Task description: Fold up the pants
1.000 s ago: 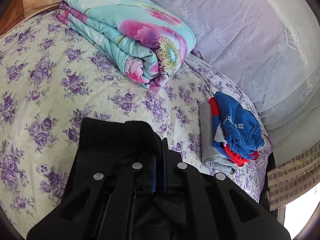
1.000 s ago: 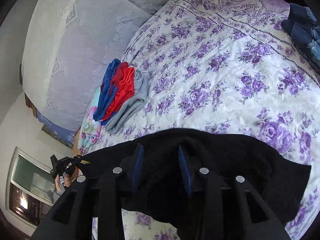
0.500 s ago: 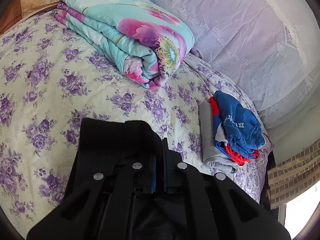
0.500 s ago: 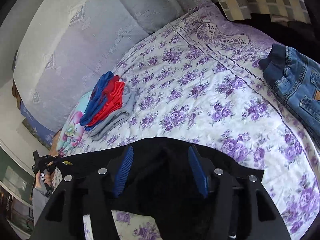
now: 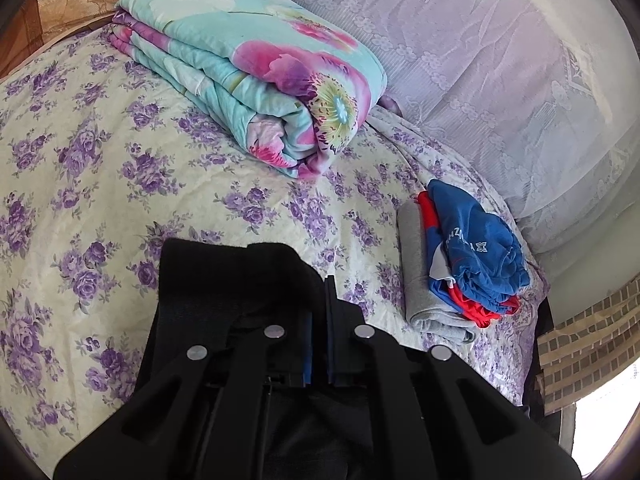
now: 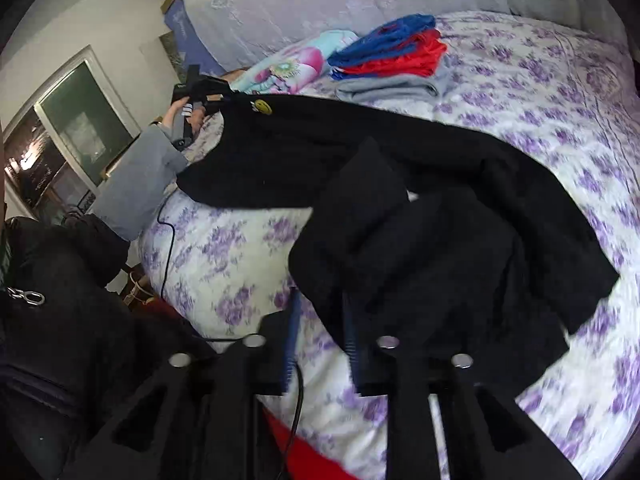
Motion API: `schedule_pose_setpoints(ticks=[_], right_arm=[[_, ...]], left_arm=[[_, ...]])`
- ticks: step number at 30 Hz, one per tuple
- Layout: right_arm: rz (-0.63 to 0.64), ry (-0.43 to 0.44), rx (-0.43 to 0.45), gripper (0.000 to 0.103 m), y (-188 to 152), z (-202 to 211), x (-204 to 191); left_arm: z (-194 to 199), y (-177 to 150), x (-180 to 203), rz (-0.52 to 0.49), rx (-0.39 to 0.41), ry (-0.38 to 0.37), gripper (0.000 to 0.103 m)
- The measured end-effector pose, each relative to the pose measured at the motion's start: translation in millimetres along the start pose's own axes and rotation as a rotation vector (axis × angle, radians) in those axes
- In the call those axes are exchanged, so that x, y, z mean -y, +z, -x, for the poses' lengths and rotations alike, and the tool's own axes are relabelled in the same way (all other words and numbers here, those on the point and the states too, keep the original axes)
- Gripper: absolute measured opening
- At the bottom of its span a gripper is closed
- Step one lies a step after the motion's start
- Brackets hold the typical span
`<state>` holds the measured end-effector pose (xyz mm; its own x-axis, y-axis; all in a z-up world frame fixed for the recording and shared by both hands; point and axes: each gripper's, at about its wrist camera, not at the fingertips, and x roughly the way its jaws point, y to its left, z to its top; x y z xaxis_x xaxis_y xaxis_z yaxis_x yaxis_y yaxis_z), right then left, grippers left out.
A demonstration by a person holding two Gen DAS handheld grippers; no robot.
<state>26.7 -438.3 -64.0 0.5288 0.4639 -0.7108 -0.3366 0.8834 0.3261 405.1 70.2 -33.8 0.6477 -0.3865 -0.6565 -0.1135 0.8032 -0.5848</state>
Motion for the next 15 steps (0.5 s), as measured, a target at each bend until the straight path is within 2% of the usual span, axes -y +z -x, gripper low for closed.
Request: schedule_pose_setpoints(ticks=[2,4,7,9,11,13,15], right_arm=[[-0.083,-0.049,0.083,0.038,-5.2,16.3,15.0],[-0.184,-0.137,0.19,0.047,-2.4,32.9,43.6],[-0.469,-0.258,0.302,0.05,-9.7,45.2,107.6],[-0.675,-0.231,0.354,0.05,-23.8,46.1,149.3],[-0.8,-0.16,0.368,0.05,-31.7,37.9,177.4],[-0.863,-0.12,0.364,0.051,-33.1,26.6,195.8],[-0.855,-0.106,0.336,0.054,-24.6,16.3,204.4]], left_arm=[[-0.3,-1.2,-1.3,0.002,0.001,0.002,0.004],[0.3,-2.5,-2.9,0.011,0.001,-0.002,0.004],[5.5,-4.6,-3.7,0.012,0.004,-0.011,0.004],[7.8,-4.5,-3.1,0.005,0.007,-0.01,0.004],[7.4,-3.9,-2.6,0.002,0.004,-0.002,0.004],[5.9,-3.3,-1.9,0.003,0.001,0.003,0.004],[5.9,-3.3,-1.5,0.004,0.004,0.004,0.004]])
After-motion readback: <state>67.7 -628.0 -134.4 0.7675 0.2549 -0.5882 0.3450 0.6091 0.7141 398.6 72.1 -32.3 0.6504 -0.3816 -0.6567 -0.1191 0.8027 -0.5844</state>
